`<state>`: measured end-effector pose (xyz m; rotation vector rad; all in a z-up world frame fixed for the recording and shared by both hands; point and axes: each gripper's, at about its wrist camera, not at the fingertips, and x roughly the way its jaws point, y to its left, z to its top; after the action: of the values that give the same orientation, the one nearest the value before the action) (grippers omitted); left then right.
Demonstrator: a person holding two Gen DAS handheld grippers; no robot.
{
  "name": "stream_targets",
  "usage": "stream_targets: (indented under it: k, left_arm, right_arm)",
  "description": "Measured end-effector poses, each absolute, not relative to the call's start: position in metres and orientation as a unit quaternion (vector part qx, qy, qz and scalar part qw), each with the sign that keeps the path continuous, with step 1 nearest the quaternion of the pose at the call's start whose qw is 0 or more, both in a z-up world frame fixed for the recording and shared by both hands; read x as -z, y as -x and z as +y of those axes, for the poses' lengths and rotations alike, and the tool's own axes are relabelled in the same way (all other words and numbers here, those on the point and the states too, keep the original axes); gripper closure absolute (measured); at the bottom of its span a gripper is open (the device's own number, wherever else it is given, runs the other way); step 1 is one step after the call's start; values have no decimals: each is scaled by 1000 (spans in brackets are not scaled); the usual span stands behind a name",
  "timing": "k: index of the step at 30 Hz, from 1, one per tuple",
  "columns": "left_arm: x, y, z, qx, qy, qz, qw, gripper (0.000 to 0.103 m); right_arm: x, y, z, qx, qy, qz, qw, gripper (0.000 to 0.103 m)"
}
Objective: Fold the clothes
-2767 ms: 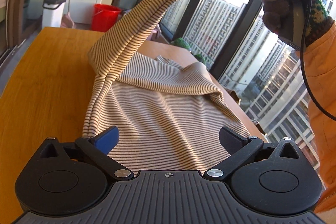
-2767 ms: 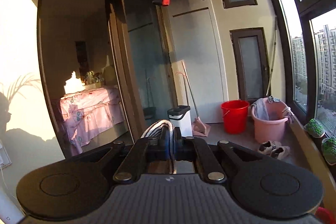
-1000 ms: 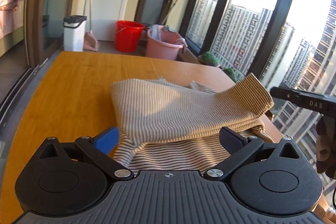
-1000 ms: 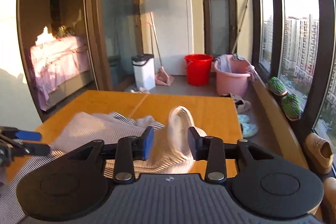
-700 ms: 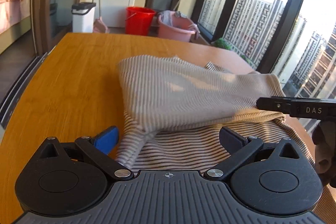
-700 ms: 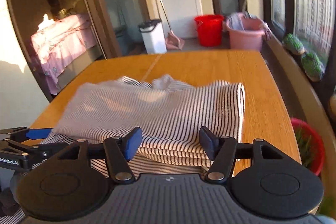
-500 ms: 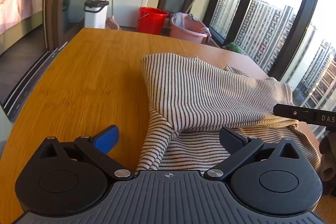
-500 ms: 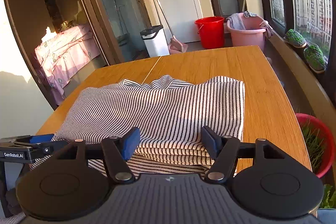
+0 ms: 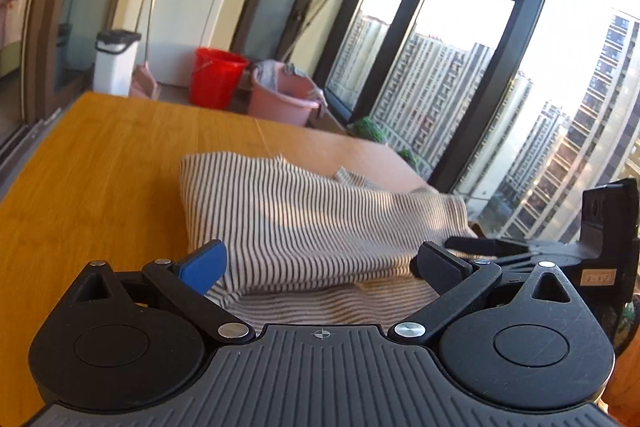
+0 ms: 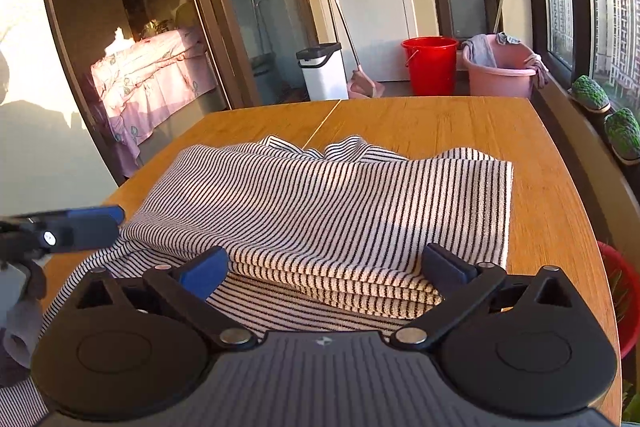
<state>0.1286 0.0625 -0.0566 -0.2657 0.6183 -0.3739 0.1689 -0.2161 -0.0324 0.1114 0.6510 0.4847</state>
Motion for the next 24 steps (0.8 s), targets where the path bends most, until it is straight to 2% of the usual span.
stream_targets:
  k: [7,14,24]
  left_arm:
    - [69,-136,79,134,130,326,927,0]
    - [69,-135,98,98,135,325,931,0]
    - [67,-131,94,90,122,327,933,0]
  right_arm:
    - [34,-167,-228,-243,-127,311,910,0]
    - [31,-160,-193,-236,-28,327,915,0]
    - [29,-175,-198,-250,-37,324,912,0]
